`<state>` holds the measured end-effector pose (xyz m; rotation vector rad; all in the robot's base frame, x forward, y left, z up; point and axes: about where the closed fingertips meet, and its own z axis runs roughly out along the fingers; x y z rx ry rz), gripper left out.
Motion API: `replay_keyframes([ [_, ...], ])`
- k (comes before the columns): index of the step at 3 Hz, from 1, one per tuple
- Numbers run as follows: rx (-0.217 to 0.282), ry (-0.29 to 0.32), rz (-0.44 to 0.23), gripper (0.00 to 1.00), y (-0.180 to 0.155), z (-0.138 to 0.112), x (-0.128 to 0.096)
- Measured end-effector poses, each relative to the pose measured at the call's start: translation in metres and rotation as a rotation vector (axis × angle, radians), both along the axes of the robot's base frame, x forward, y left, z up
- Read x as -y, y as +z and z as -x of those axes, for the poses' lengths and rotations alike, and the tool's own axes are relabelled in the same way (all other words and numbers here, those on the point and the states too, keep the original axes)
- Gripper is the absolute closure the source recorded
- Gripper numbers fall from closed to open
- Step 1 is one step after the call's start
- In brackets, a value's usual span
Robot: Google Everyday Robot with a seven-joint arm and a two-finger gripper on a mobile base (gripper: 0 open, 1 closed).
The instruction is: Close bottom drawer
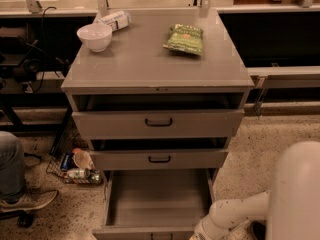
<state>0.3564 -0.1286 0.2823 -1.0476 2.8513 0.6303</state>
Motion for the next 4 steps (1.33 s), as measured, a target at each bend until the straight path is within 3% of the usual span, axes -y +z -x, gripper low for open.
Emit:
replay_keyframes([
  [2, 0.047, -0.09, 0.044, 1.0, -0.094, -0.021, 0.035],
  [3, 0.154, -0.172, 0.03, 1.0, -0.121, -0.053, 0.057],
  [4, 0.171, -0.181, 0.025, 1.0, -0.121, -0.057, 0.058],
])
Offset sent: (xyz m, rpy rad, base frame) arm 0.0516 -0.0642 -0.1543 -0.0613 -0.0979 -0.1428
